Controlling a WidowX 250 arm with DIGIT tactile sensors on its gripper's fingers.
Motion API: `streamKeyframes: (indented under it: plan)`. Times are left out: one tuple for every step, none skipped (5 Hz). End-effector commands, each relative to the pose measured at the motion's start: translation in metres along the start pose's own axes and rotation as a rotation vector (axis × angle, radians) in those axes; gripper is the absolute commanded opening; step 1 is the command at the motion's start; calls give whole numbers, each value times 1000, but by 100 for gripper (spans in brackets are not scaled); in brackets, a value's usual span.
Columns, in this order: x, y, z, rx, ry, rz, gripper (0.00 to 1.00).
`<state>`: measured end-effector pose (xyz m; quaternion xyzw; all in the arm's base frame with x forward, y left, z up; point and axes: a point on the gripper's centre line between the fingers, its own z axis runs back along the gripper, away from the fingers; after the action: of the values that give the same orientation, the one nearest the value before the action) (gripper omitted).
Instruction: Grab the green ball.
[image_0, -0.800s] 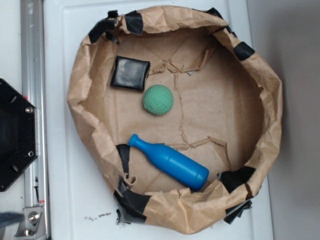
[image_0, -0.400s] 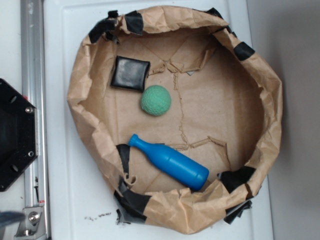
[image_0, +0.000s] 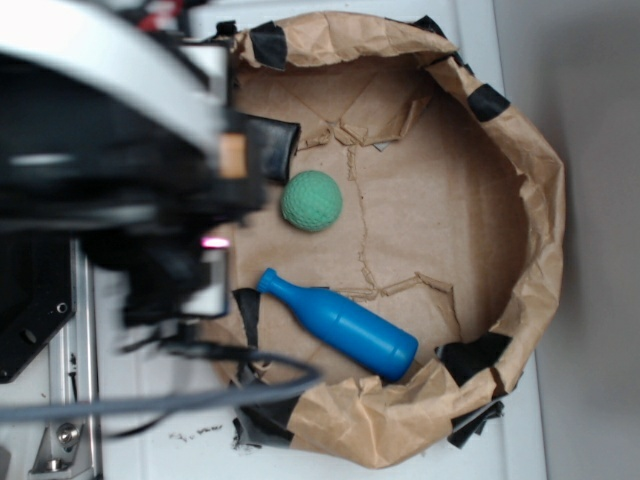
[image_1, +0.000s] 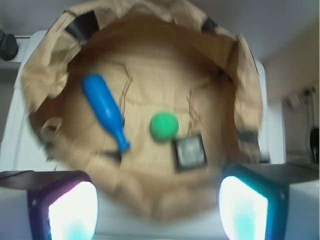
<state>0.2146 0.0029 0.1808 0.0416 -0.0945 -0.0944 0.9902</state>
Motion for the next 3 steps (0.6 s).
streamKeyframes:
  plan:
    - [34, 24, -100, 18, 117, -109, 100]
    - [10, 8, -138, -69, 198, -287, 100]
    - [-20, -15, -152, -118, 217, -416, 100]
